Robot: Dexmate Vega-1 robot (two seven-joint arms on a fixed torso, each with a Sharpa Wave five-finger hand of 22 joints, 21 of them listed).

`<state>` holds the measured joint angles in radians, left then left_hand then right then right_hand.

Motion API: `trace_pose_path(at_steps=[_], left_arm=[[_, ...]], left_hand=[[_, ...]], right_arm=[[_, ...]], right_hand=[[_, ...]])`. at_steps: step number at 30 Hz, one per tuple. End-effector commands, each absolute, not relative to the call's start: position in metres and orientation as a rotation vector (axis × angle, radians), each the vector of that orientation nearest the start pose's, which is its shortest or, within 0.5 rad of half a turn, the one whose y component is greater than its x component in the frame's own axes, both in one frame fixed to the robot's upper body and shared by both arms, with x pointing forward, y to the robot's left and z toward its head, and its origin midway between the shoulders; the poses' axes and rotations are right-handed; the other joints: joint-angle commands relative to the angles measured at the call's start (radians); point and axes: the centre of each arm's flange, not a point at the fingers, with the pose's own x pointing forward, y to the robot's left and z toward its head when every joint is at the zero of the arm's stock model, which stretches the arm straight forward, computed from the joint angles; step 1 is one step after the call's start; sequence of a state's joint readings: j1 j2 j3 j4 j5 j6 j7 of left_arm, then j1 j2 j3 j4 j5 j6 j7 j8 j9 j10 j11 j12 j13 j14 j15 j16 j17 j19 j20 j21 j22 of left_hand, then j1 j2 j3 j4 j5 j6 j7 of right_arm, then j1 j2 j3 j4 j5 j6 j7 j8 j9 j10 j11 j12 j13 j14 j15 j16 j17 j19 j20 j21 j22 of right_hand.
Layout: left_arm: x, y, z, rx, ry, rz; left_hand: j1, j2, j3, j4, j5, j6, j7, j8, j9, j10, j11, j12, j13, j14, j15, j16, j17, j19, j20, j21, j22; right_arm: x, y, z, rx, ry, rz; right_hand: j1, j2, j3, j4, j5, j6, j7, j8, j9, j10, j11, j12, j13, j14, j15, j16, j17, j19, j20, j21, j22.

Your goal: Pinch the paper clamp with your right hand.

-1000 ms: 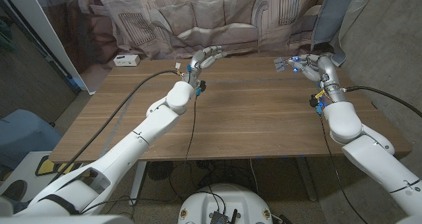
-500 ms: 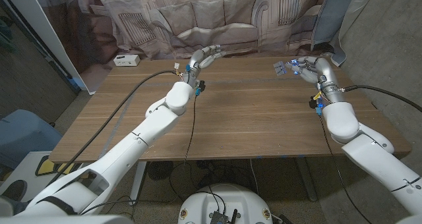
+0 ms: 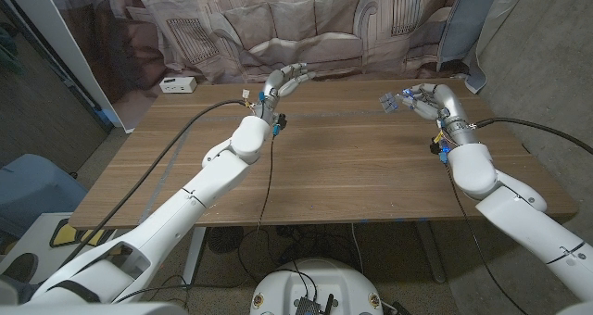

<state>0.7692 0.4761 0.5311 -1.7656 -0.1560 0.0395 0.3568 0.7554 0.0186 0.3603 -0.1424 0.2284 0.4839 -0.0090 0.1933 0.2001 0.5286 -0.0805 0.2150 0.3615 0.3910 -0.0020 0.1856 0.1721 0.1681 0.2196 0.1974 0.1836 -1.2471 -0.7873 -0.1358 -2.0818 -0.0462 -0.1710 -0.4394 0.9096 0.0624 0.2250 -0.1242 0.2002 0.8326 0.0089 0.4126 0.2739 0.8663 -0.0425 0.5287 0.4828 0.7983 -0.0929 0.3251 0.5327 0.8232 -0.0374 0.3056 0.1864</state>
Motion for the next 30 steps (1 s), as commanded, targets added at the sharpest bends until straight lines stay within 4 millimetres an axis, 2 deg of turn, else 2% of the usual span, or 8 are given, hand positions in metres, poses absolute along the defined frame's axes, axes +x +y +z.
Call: trace_pose_path(at_steps=[1, 20, 30], left_arm=[[0.573, 0.149, 0.077, 0.33, -0.818, -0.069], [0.577, 0.157, 0.077, 0.313, -0.795, -0.074], [0.581, 0.162, 0.077, 0.285, -0.778, -0.081]], left_hand=[[-0.008, 0.0, 0.002, -0.005, 0.003, -0.002, -0.002, 0.005, 0.001, -0.004, 0.004, 0.004, 0.002, -0.002, -0.001, 0.002, 0.004, -0.005, -0.001, 0.007, 0.005], [-0.013, -0.002, 0.001, -0.004, 0.003, -0.003, -0.001, 0.005, 0.001, -0.011, 0.007, 0.003, 0.0, -0.004, 0.003, 0.002, 0.004, -0.006, -0.001, 0.006, 0.005], [-0.046, 0.001, -0.008, 0.013, 0.001, -0.007, 0.008, 0.004, 0.001, -0.014, 0.017, 0.005, -0.001, -0.011, 0.008, 0.003, 0.008, -0.015, -0.001, 0.003, 0.004]], right_arm=[[0.511, -0.294, 0.016, -0.79, -0.715, -0.26], [0.525, -0.279, 0.007, -0.92, -0.653, -0.262], [0.533, -0.273, 0.001, -0.991, -0.647, -0.278]], right_hand=[[0.001, 0.009, 0.002, -0.002, 0.006, 0.037, -0.044, -0.007, 0.147, 0.001, 0.003, -0.005, -0.001, -0.001, -0.04, -0.003, 0.001, 0.0, -0.001, -0.002, 0.003], [-0.005, 0.01, -0.003, -0.005, 0.005, 0.031, -0.044, -0.021, 0.135, -0.015, 0.004, -0.016, -0.01, -0.014, -0.032, -0.009, 0.005, -0.008, 0.002, -0.006, 0.003], [-0.005, 0.012, -0.003, -0.006, 0.005, 0.031, -0.046, -0.025, 0.131, -0.015, 0.003, -0.017, -0.013, -0.015, -0.032, -0.01, 0.007, -0.009, 0.002, -0.006, 0.003]])
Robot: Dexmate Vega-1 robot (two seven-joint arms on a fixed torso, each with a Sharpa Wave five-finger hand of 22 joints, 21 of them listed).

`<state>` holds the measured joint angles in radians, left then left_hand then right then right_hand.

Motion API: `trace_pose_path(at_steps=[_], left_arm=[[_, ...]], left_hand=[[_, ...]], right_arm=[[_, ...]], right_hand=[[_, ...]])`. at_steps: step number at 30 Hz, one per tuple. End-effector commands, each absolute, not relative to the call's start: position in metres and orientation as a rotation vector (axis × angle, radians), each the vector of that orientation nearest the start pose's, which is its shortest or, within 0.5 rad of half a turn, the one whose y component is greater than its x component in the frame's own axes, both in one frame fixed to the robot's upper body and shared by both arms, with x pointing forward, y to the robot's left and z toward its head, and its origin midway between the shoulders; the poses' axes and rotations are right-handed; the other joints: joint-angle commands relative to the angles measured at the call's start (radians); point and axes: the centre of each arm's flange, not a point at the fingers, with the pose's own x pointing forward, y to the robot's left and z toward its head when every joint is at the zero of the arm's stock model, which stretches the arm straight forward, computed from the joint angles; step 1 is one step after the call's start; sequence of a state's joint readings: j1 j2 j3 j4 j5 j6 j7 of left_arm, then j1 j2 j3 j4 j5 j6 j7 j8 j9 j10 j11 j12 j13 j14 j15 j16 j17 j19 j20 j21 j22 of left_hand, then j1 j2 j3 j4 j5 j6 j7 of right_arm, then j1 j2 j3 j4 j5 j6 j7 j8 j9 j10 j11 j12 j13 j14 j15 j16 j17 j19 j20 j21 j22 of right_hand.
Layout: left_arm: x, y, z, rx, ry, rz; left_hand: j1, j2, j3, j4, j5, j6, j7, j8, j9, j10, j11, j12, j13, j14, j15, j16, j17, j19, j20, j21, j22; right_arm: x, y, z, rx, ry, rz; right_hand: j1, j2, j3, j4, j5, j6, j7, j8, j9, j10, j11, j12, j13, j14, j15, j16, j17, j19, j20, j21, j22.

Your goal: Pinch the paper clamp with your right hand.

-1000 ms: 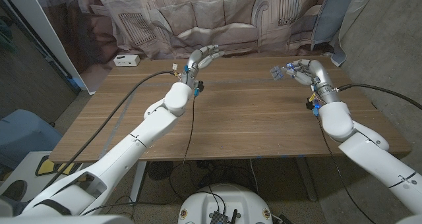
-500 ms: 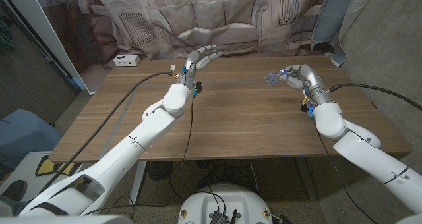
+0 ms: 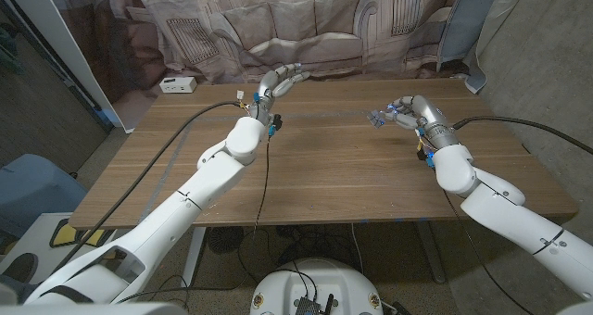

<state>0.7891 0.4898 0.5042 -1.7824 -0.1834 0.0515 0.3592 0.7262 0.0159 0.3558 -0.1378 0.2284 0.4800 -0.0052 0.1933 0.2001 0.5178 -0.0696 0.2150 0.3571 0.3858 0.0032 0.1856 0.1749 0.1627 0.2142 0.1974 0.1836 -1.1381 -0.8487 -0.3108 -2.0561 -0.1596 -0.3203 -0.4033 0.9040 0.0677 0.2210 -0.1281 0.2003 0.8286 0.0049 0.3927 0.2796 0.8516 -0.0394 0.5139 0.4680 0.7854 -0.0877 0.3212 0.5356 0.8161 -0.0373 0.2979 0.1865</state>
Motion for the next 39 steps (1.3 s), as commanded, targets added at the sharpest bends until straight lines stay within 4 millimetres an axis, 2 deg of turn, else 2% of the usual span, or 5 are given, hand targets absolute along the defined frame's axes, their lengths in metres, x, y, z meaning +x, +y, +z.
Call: trace_pose_path(at_steps=[1, 13, 21, 30, 39], left_arm=[[0.582, 0.163, 0.076, 0.278, -0.775, -0.087], [0.593, 0.174, 0.065, 0.216, -0.734, -0.114], [0.6, 0.183, 0.059, 0.203, -0.708, -0.156], [0.605, 0.198, 0.049, 0.156, -0.687, -0.185], [0.602, 0.207, 0.043, 0.138, -0.683, -0.156]], left_hand=[[-0.027, 0.008, -0.006, 0.015, 0.0, -0.005, 0.006, 0.003, 0.001, -0.003, 0.009, 0.005, 0.003, -0.008, 0.005, 0.003, 0.007, -0.011, 0.005, 0.003, 0.004], [-0.167, 0.042, -0.035, 0.087, -0.012, -0.025, 0.051, -0.002, -0.001, -0.052, 0.07, -0.008, -0.009, -0.033, 0.041, 0.005, 0.014, -0.045, 0.004, -0.001, 0.006], [-0.228, 0.049, -0.05, 0.114, -0.023, -0.076, 0.069, -0.015, -0.004, -0.087, 0.104, -0.015, -0.02, -0.041, 0.06, 0.006, 0.015, -0.045, 0.004, 0.005, 0.008], [-0.274, 0.046, -0.064, 0.131, -0.035, -0.124, 0.081, -0.019, -0.008, -0.117, 0.133, -0.019, -0.03, -0.059, 0.071, 0.003, 0.014, -0.025, 0.003, 0.014, 0.009], [-0.289, 0.045, -0.068, 0.135, -0.038, -0.133, 0.085, -0.015, -0.009, -0.123, 0.129, -0.018, -0.035, -0.067, 0.074, 0.002, 0.013, -0.019, 0.003, 0.016, 0.009]], right_arm=[[0.534, -0.272, 0.001, -0.998, -0.646, -0.283], [0.541, -0.265, -0.008, -1.07, -0.66, -0.311], [0.546, -0.259, -0.015, -1.121, -0.664, -0.322], [0.556, -0.254, -0.023, -1.165, -0.631, -0.289], [0.566, -0.251, -0.03, -1.225, -0.59, -0.275]], right_hand=[[-0.001, 0.006, 0.0, -0.002, 0.004, 0.034, -0.042, -0.005, 0.124, 0.0, 0.001, -0.002, 0.002, -0.002, -0.038, -0.006, 0.003, -0.002, 0.001, 0.001, 0.002], [-0.004, 0.011, 0.0, -0.001, 0.005, 0.039, -0.044, -0.01, 0.118, 0.004, -0.003, -0.001, 0.001, -0.002, -0.041, -0.008, 0.005, -0.003, -0.001, 0.001, 0.002], [-0.008, 0.013, -0.001, -0.001, 0.004, 0.04, -0.045, -0.013, 0.114, 0.004, -0.006, -0.001, 0.001, -0.001, -0.045, -0.011, 0.003, -0.003, -0.002, 0.0, 0.002], [-0.012, 0.016, -0.002, 0.0, 0.004, 0.04, -0.048, -0.016, 0.11, 0.004, -0.006, -0.002, 0.0, 0.0, -0.044, -0.013, 0.002, -0.004, -0.002, -0.001, 0.002], [-0.015, 0.016, -0.003, 0.0, 0.004, 0.037, -0.051, -0.021, 0.106, -0.001, -0.009, -0.004, 0.0, -0.001, -0.043, -0.017, 0.001, -0.006, -0.002, -0.002, 0.002]])
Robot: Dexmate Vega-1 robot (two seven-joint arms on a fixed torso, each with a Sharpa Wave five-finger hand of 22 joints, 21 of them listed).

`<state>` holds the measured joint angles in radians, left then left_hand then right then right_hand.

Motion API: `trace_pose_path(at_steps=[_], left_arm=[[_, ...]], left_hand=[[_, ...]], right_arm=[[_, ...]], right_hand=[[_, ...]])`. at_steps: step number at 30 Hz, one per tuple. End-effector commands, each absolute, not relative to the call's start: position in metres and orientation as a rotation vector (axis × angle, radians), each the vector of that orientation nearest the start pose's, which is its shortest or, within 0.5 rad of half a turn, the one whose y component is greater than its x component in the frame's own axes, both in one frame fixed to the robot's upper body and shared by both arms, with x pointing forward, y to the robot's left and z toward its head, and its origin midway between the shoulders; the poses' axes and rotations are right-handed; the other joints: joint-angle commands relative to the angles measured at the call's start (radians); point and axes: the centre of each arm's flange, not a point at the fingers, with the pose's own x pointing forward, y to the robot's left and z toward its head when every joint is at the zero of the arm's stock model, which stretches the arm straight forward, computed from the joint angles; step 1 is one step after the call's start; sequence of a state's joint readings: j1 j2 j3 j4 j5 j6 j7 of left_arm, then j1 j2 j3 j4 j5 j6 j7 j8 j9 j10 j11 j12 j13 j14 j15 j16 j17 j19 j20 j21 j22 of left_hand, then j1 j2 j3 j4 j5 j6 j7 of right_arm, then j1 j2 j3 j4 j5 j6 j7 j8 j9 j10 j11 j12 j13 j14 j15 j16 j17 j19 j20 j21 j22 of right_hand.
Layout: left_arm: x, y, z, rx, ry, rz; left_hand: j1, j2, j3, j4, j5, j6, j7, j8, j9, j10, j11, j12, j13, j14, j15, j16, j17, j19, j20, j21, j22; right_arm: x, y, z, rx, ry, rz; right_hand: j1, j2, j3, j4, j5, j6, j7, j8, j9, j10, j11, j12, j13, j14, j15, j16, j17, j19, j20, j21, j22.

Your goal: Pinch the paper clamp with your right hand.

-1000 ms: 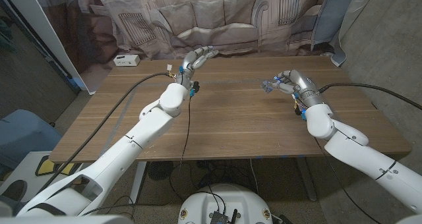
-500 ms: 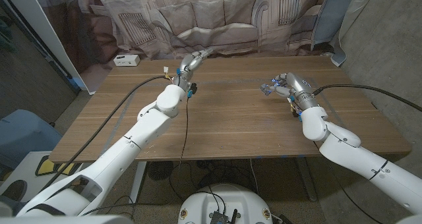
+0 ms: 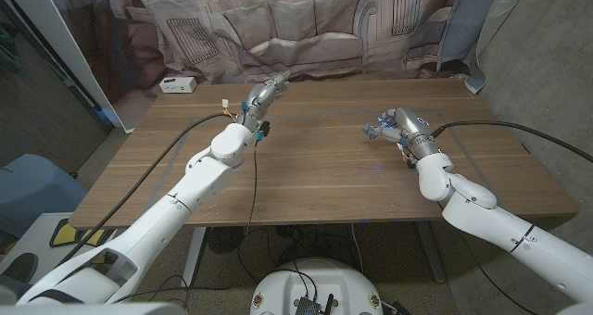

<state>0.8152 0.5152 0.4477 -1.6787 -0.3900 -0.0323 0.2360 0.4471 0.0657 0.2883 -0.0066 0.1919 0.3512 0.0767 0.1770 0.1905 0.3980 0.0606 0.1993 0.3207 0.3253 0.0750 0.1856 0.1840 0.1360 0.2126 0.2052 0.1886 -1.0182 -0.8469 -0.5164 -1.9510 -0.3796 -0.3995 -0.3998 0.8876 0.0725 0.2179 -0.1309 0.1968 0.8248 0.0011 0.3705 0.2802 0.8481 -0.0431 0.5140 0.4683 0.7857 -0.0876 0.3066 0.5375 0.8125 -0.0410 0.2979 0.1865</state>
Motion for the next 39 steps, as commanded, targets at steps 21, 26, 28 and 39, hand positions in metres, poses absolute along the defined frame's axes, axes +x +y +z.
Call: trace_pose_path(at_steps=[21, 26, 28, 39], left_arm=[[0.599, 0.212, 0.037, 0.121, -0.679, -0.139], [0.599, 0.211, 0.037, 0.118, -0.678, -0.139], [0.6, 0.211, 0.038, 0.119, -0.679, -0.137], [0.601, 0.209, 0.038, 0.112, -0.68, -0.138]], left_hand=[[-0.02, -0.003, -0.001, 0.004, -0.003, -0.005, 0.003, 0.006, 0.0, -0.012, -0.005, -0.001, -0.005, -0.017, 0.0, 0.0, 0.002, 0.009, 0.004, 0.008, 0.003], [-0.022, -0.003, -0.001, 0.004, -0.003, -0.005, 0.002, 0.007, -0.001, -0.014, -0.005, 0.0, -0.006, -0.017, -0.001, 0.001, 0.002, 0.009, 0.004, 0.008, 0.003], [-0.023, -0.003, -0.001, 0.003, -0.003, -0.005, 0.002, 0.008, -0.001, -0.016, -0.006, -0.001, -0.007, -0.018, -0.001, 0.0, 0.002, 0.009, 0.004, 0.008, 0.003], [-0.025, -0.001, 0.0, 0.002, -0.003, -0.005, 0.003, 0.01, -0.001, -0.018, -0.008, 0.001, -0.01, -0.02, -0.001, 0.001, 0.001, 0.01, 0.004, 0.007, 0.003]], right_arm=[[0.578, -0.251, -0.04, -1.292, -0.53, -0.279], [0.578, -0.252, -0.04, -1.299, -0.522, -0.283], [0.578, -0.252, -0.04, -1.302, -0.522, -0.286], [0.577, -0.252, -0.038, -1.32, -0.511, -0.287]], right_hand=[[-0.011, 0.008, -0.005, 0.002, 0.005, 0.02, -0.044, -0.017, 0.094, -0.036, 0.008, -0.025, -0.01, -0.011, -0.032, -0.011, -0.001, -0.01, 0.004, -0.007, 0.002], [-0.011, 0.009, -0.005, 0.001, 0.005, 0.017, -0.042, -0.022, 0.09, -0.045, 0.009, -0.032, -0.015, -0.014, -0.028, -0.012, 0.001, -0.013, 0.006, -0.008, 0.002], [-0.013, 0.008, -0.005, 0.001, 0.005, 0.015, -0.042, -0.025, 0.088, -0.047, 0.01, -0.034, -0.017, -0.016, -0.026, -0.014, 0.001, -0.012, 0.007, -0.008, 0.002], [-0.035, -0.005, -0.019, 0.005, 0.001, -0.029, -0.044, -0.058, 0.073, -0.092, 0.013, -0.062, -0.032, -0.041, -0.015, -0.023, 0.004, -0.031, 0.013, -0.017, 0.003]])
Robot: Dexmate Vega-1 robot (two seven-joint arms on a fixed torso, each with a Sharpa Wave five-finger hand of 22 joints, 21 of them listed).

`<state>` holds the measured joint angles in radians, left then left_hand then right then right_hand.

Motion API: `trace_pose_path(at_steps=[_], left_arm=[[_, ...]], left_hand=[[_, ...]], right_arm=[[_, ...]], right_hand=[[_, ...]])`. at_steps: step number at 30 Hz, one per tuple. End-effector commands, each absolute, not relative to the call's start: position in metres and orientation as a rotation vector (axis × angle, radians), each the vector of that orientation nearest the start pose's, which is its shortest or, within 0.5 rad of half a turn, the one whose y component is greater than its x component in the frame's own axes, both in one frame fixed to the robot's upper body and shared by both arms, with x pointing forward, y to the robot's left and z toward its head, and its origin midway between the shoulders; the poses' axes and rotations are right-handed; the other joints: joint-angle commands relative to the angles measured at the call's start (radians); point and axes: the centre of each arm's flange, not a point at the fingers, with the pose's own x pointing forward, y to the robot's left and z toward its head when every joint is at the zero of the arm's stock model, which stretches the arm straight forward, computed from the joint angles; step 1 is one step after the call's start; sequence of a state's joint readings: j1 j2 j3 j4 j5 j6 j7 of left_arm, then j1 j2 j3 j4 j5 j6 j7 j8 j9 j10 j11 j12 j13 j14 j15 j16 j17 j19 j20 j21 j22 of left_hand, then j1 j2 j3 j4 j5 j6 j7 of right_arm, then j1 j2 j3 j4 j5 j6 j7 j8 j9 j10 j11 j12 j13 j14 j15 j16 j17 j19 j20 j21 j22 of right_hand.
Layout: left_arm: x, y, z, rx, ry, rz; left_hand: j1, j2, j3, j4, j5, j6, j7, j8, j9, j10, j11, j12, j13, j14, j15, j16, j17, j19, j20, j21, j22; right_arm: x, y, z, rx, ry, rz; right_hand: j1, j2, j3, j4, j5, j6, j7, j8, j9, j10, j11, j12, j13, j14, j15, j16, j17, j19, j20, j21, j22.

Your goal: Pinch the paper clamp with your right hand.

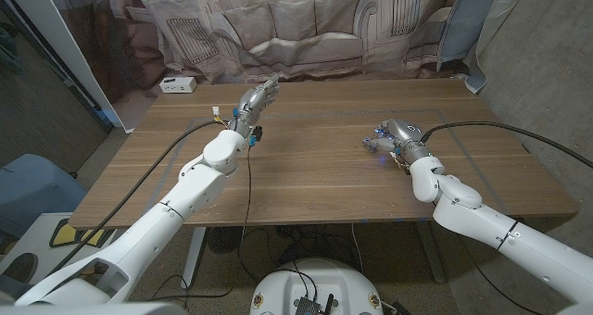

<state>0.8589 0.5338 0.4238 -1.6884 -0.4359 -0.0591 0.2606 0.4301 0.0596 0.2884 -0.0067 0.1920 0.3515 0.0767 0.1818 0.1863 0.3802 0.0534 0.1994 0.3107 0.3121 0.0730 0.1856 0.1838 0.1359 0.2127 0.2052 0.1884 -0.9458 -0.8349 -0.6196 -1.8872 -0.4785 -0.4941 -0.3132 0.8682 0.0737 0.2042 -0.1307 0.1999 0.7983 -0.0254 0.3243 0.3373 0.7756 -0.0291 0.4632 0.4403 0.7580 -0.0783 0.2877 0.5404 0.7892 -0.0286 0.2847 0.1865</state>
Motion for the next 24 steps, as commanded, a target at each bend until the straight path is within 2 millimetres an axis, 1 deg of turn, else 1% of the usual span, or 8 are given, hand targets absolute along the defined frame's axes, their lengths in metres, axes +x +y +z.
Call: trace_pose_path(at_steps=[1, 4, 5, 9, 13, 14, 20, 24], left_arm=[[0.601, 0.209, 0.0376, 0.111, -0.68, -0.138], [0.601, 0.2091, 0.0372, 0.111, -0.679, -0.137], [0.6009, 0.2091, 0.037, 0.109, -0.679, -0.137], [0.6008, 0.2089, 0.0358, 0.108, -0.675, -0.138], [0.6009, 0.2087, 0.0352, 0.107, -0.674, -0.138], [0.6008, 0.2087, 0.0351, 0.106, -0.674, -0.138], [0.6007, 0.2089, 0.0349, 0.104, -0.674, -0.136], [0.6009, 0.2087, 0.0343, 0.104, -0.671, -0.139]], left_hand=[[-0.009, 0.006, 0.0, 0.002, -0.003, -0.005, 0.004, 0.005, 0.003, 0.0, -0.001, 0.001, 0.0, -0.007, 0.002, 0.001, 0.001, 0.01, 0.004, 0.007, 0.003], [-0.009, 0.006, 0.001, 0.001, -0.003, -0.005, 0.003, 0.006, 0.003, -0.004, -0.003, 0.0, -0.001, -0.007, 0.001, 0.002, 0.001, 0.01, 0.004, 0.007, 0.003], [-0.01, 0.007, 0.001, 0.001, -0.003, -0.004, 0.002, 0.006, 0.003, -0.004, -0.003, 0.001, -0.002, -0.008, 0.0, 0.002, 0.001, 0.01, 0.004, 0.007, 0.003], [-0.01, 0.007, 0.002, 0.0, -0.003, -0.005, 0.002, 0.006, 0.003, -0.003, -0.003, 0.002, -0.003, -0.009, 0.0, 0.002, 0.001, 0.01, 0.004, 0.007, 0.003], [-0.011, 0.008, 0.002, 0.0, -0.003, -0.004, 0.002, 0.007, 0.003, -0.004, -0.003, 0.002, -0.004, -0.008, 0.001, 0.002, 0.001, 0.01, 0.004, 0.007, 0.003], [-0.011, 0.008, 0.002, 0.0, -0.003, -0.004, 0.003, 0.007, 0.003, -0.004, -0.003, 0.002, -0.004, -0.008, 0.001, 0.002, 0.001, 0.01, 0.004, 0.007, 0.003], [-0.011, 0.009, 0.003, -0.001, -0.002, -0.003, 0.003, 0.008, 0.003, -0.005, -0.001, 0.003, -0.005, -0.008, 0.001, 0.002, 0.001, 0.01, 0.004, 0.007, 0.003], [-0.012, 0.01, 0.004, -0.002, -0.002, -0.003, 0.001, 0.008, 0.003, -0.007, -0.002, 0.003, -0.006, -0.008, 0.001, 0.003, 0.0, 0.01, 0.004, 0.007, 0.003]], right_arm=[[0.5774, -0.2522, -0.0382, -1.32, -0.509, -0.287], [0.5775, -0.2521, -0.0379, -1.326, -0.503, -0.285], [0.5776, -0.2521, -0.0378, -1.329, -0.5, -0.285], [0.5784, -0.2519, -0.0373, -1.339, -0.483, -0.279], [0.579, -0.2517, -0.0374, -1.35, -0.47, -0.278], [0.5791, -0.2516, -0.0374, -1.352, -0.467, -0.278], [0.5794, -0.2509, -0.0377, -1.364, -0.456, -0.272], [0.5794, -0.2505, -0.0377, -1.366, -0.451, -0.27]], right_hand=[[-0.018, -0.007, -0.006, 0.005, -0.003, -0.003, -0.019, -0.013, 0.015, -0.021, -0.002, -0.013, -0.005, -0.017, -0.024, -0.005, 0.001, -0.009, 0.001, -0.004, 0.003], [-0.022, -0.011, -0.01, 0.005, -0.004, -0.013, -0.017, -0.021, 0.01, -0.035, 0.002, -0.022, -0.009, -0.021, -0.018, -0.005, 0.003, -0.014, 0.005, -0.006, 0.003], [-0.023, -0.011, -0.01, 0.005, -0.005, -0.015, -0.016, -0.024, 0.009, -0.037, -0.001, -0.024, -0.01, -0.023, -0.017, -0.005, 0.004, -0.016, 0.006, -0.007, 0.003], [-0.033, -0.018, -0.017, 0.005, -0.007, -0.04, -0.013, -0.042, 0.001, -0.06, 0.001, -0.039, -0.018, -0.044, -0.011, -0.011, 0.006, -0.028, 0.008, -0.012, 0.004], [-0.038, -0.019, -0.02, 0.006, -0.009, -0.048, -0.017, -0.05, -0.005, -0.077, 0.002, -0.049, -0.022, -0.054, -0.005, -0.013, 0.009, -0.037, 0.012, -0.016, 0.004], [-0.041, -0.02, -0.022, 0.006, -0.01, -0.053, -0.017, -0.054, -0.006, -0.085, -0.001, -0.053, -0.023, -0.057, -0.004, -0.014, 0.009, -0.039, 0.012, -0.017, 0.004], [-0.06, -0.028, -0.033, 0.01, -0.014, -0.092, -0.014, -0.081, -0.017, -0.125, 0.004, -0.075, -0.027, -0.084, 0.009, -0.023, 0.011, -0.058, 0.02, -0.025, 0.005], [-0.066, -0.029, -0.036, 0.011, -0.015, -0.102, -0.018, -0.087, -0.02, -0.139, 0.003, -0.081, -0.027, -0.089, 0.009, -0.023, 0.012, -0.063, 0.02, -0.028, 0.005]])
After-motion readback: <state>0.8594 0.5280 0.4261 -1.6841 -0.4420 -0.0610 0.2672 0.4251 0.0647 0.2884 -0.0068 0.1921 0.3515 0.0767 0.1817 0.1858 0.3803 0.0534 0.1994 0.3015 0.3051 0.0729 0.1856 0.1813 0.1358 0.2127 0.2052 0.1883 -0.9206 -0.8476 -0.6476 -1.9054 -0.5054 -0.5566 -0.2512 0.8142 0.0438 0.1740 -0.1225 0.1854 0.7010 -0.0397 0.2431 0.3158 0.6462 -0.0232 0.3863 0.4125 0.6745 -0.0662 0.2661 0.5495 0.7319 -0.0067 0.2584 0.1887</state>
